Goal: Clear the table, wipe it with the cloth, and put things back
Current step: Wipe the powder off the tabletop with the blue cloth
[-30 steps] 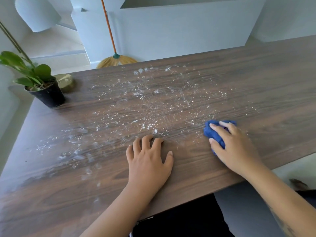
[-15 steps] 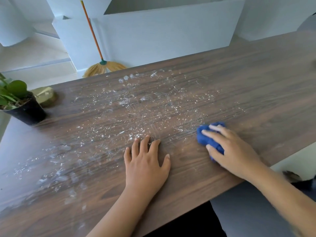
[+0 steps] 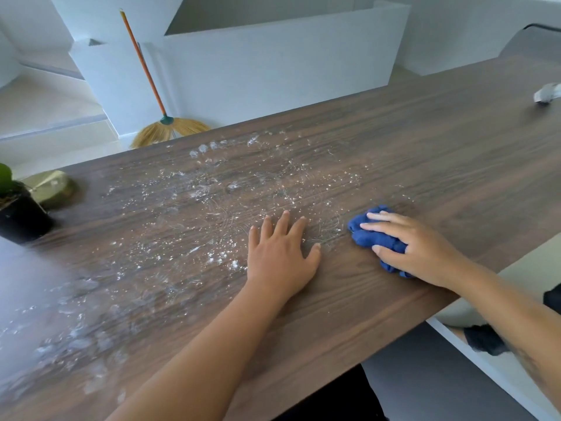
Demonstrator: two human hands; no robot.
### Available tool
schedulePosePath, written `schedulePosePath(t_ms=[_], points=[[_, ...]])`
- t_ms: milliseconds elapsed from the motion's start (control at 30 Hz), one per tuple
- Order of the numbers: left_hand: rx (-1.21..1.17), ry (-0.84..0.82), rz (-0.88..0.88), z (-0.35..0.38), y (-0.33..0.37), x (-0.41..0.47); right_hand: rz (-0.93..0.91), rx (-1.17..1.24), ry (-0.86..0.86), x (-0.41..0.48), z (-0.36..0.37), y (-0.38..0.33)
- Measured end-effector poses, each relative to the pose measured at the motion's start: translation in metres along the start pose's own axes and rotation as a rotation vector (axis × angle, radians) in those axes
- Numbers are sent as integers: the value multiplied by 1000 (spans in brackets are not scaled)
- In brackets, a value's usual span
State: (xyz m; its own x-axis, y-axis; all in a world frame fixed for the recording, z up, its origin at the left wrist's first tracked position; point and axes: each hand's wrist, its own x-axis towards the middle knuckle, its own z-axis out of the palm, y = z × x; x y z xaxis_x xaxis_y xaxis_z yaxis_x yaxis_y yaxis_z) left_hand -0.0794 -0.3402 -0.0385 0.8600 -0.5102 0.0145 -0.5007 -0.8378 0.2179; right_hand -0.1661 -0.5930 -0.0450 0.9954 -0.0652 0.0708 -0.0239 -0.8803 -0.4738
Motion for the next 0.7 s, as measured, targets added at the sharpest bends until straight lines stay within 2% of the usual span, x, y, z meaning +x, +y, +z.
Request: schedulePosePath(t_ms=[67,133,200,267,367,467,567,633,700], points=[[15,31,4,7,-6,-2,85,24,66,6,-13,25],[8,56,9,11,-8,-4,249,-49,212,32,-18,44],[3,69,1,12,-8,-5,338,-114,260,62,-13,41],[5,81,-1,12,-7,-4,308,-100,256,79,-3,24],[1,97,3,11,-8,-5,110,-49,125,62,5,3],[-1,92,-1,11,-9,-6,36,35,45,32,-5,18],[0,89,1,11,-8,-6,224,16,220,45,-20,53],[-2,90,-2,11,-8,-5,345,-75,232,71,-21,56],[4,94,2,12,-7,-5,358,-128,230,94,-12,40]])
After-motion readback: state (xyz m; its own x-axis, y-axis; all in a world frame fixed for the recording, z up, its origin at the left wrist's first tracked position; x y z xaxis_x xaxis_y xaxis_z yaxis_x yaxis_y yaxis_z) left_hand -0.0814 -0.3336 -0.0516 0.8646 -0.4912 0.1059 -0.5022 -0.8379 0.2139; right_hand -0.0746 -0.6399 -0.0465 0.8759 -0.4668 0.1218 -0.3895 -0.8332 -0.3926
